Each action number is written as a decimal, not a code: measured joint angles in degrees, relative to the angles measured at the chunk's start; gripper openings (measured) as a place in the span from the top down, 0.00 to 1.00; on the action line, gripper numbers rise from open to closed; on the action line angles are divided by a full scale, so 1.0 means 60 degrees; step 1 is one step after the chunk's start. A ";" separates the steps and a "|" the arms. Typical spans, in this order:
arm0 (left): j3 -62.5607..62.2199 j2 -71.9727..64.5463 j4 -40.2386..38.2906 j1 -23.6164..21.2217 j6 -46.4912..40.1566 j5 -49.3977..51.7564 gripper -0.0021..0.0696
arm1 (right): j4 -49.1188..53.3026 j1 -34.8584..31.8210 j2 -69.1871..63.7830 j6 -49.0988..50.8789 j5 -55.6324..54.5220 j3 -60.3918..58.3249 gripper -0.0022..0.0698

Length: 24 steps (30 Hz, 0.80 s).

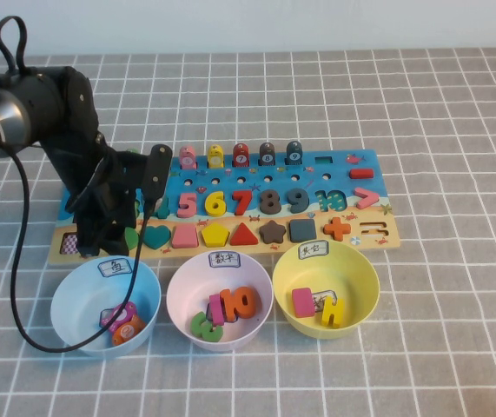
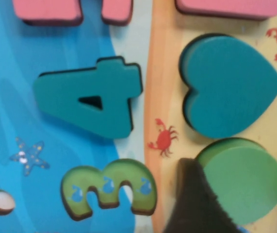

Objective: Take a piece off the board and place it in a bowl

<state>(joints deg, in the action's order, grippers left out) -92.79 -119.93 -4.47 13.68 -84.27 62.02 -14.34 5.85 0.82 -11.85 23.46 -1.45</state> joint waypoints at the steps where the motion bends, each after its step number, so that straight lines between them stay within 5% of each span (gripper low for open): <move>1: 0.0000 -0.0006 0.0000 0.0000 0.0000 -0.0038 0.50 | 0.0000 0.0000 0.0000 0.0000 0.0000 0.0000 0.99; 4: -0.0018 -0.0006 0.0014 0.0000 0.0000 -0.0057 0.57 | 0.0000 0.0000 0.0000 0.0000 0.0000 0.0000 0.99; 24: -0.0038 -0.0006 0.0014 0.0000 0.0014 -0.0020 0.58 | 0.0000 0.0000 0.0000 0.0000 0.0000 0.0000 0.99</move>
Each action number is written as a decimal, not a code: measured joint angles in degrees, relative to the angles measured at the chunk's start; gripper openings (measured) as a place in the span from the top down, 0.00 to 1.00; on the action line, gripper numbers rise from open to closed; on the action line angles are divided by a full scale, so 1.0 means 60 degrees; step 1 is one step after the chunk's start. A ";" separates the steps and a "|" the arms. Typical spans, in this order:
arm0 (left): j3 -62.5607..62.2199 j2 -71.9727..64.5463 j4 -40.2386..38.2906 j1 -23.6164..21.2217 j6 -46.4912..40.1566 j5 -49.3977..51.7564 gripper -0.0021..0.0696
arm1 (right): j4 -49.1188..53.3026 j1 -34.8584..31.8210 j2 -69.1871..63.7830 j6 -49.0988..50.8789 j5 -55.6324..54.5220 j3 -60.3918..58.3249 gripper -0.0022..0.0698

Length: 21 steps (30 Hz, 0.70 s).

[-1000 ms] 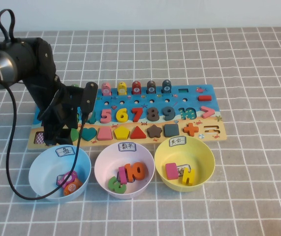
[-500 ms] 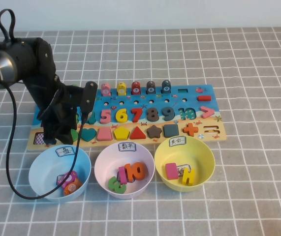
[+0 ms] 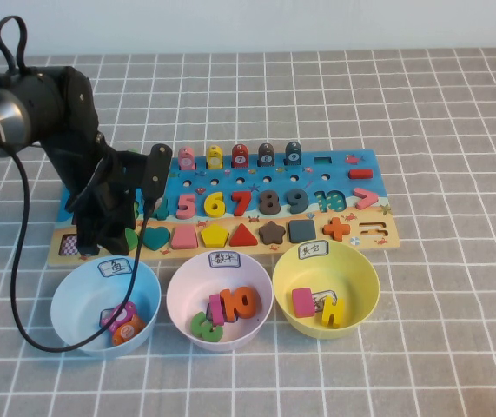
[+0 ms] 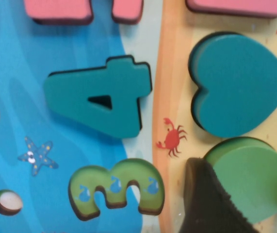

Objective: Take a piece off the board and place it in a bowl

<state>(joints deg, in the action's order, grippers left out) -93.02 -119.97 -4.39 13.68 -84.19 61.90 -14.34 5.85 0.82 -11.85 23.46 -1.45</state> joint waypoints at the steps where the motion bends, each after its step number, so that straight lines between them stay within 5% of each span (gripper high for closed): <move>1: -0.0022 0.0000 0.0000 0.0000 0.0000 0.0021 0.58 | 0.0000 0.0000 0.0000 0.0000 0.0000 0.0000 0.99; 21: -0.0652 0.0766 0.0099 0.0000 0.0633 0.1100 0.58 | 0.0000 0.0000 0.0000 0.0000 0.0000 0.0000 0.99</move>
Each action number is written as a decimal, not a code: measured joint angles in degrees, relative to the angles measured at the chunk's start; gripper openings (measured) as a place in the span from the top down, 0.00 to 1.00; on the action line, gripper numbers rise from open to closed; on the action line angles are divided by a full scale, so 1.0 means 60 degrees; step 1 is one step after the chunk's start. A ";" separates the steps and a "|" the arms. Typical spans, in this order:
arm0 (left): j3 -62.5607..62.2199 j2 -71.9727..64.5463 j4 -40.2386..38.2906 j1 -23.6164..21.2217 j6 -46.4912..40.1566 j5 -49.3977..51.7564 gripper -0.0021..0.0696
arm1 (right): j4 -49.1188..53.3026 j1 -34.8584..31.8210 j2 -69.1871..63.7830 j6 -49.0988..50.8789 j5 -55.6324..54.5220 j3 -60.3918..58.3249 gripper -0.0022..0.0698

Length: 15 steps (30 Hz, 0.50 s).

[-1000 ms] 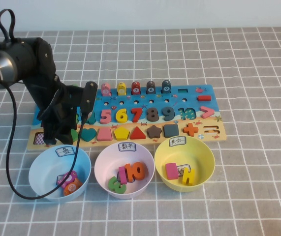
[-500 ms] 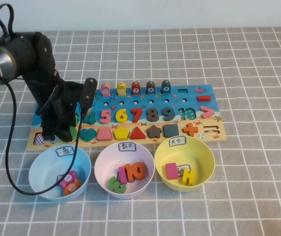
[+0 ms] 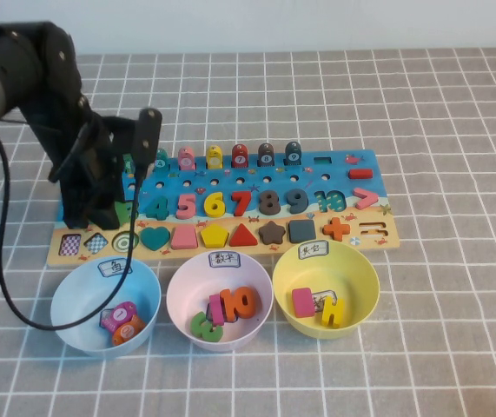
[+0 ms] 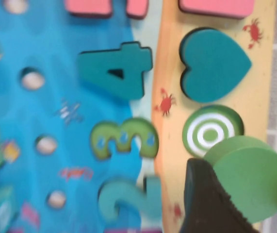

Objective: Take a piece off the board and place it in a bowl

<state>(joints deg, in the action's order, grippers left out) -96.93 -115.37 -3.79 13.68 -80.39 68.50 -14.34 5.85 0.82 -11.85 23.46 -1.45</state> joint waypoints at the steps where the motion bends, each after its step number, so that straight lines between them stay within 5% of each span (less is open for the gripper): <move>1: 0.0000 0.0196 0.0000 0.0000 0.0185 0.0030 0.58 | 0.0000 0.0000 0.0000 0.0000 0.0000 0.0000 0.99; 15: 0.2575 0.3971 0.0020 0.0830 0.4224 -0.0299 0.58 | 0.0000 0.0000 0.0000 0.0000 0.0000 0.0000 0.99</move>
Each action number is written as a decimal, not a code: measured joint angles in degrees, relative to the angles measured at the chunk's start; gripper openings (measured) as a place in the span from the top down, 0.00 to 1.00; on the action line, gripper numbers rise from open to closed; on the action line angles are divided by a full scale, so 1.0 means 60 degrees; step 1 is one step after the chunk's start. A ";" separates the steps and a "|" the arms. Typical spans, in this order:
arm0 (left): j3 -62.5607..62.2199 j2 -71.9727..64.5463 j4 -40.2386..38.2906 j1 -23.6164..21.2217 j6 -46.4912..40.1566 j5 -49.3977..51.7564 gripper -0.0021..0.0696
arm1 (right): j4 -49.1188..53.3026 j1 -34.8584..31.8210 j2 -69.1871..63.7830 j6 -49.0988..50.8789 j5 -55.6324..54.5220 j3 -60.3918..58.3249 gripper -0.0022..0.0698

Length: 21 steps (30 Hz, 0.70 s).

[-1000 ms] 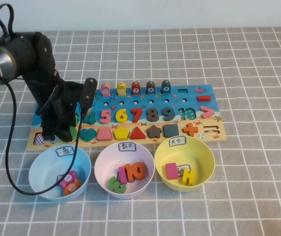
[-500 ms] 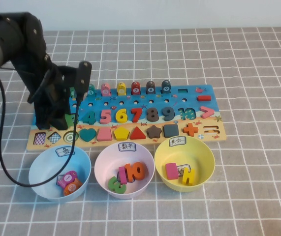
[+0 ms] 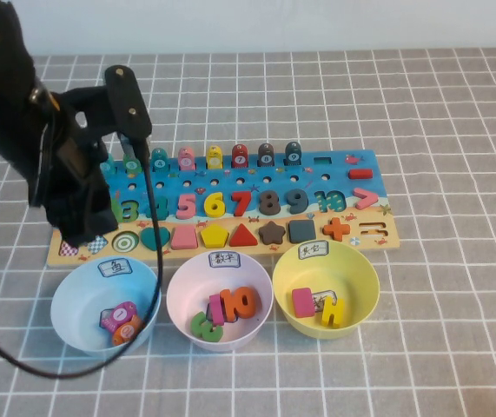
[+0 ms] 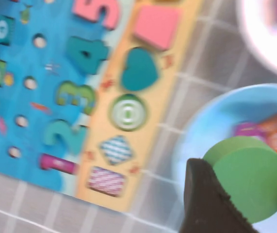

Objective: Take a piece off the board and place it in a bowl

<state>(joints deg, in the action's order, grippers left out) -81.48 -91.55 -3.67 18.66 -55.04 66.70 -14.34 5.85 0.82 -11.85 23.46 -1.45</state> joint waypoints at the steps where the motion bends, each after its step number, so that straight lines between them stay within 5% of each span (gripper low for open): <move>1: 0.0164 0.0218 -0.0034 0.0122 0.0284 0.0020 0.58 | 0.0000 0.0000 0.0000 0.0000 0.0000 0.0000 0.99; 8: 0.0500 0.0321 -0.0381 0.0909 0.2279 0.0577 0.58 | 0.0000 0.0000 0.0000 0.0000 0.0000 0.0000 0.99; 21: -0.0965 -0.2295 -0.0487 0.2856 0.1616 -0.0014 0.58 | 0.0000 0.0000 0.0000 0.0000 0.0000 0.0000 0.99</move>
<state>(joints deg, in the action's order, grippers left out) -87.27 -105.32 -6.59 35.79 -45.34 66.62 -14.34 5.85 0.82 -11.85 23.46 -1.45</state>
